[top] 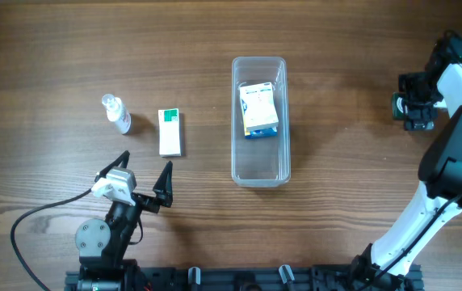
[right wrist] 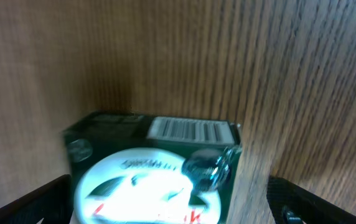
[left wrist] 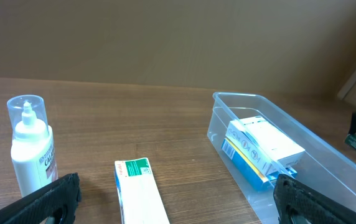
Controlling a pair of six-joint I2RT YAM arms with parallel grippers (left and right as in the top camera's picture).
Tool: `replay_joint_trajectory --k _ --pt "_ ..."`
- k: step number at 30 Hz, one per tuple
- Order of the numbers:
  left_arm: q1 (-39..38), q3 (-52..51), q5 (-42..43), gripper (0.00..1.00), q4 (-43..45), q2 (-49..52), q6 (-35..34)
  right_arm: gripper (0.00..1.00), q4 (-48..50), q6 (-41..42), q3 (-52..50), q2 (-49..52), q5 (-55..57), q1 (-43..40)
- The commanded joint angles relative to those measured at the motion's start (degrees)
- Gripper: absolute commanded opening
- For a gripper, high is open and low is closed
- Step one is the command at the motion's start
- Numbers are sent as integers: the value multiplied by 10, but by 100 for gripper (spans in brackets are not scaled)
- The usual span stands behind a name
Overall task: Pack container
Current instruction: 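Reach the right gripper to the green Zam-Buk tin and grasp it, then lower the Zam-Buk tin onto the Hansaplast box and open the right gripper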
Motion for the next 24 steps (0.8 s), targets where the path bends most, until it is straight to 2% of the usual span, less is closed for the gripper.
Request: replay_joint_trajectory --k 1,7,9,12,15,19,24 --pt "5 -4 -1 100 1 -3 13 100 -8 2 -3 14 19 1" --pt "5 -4 -1 100 1 -3 13 99 -11 2 -3 14 19 1" --pt "5 -4 -1 100 1 -3 13 91 -8 2 -3 14 19 1" --pt "5 -4 -1 100 1 -3 13 89 -2 -9 -3 14 21 1" --pt "5 -4 -1 100 1 -3 13 80 1 -14 -3 14 42 1" --pt "5 -4 -1 100 1 -3 13 78 6 -35 -3 14 51 1" --pt "5 -4 -1 100 1 -3 13 70 14 -56 -3 14 45 1"
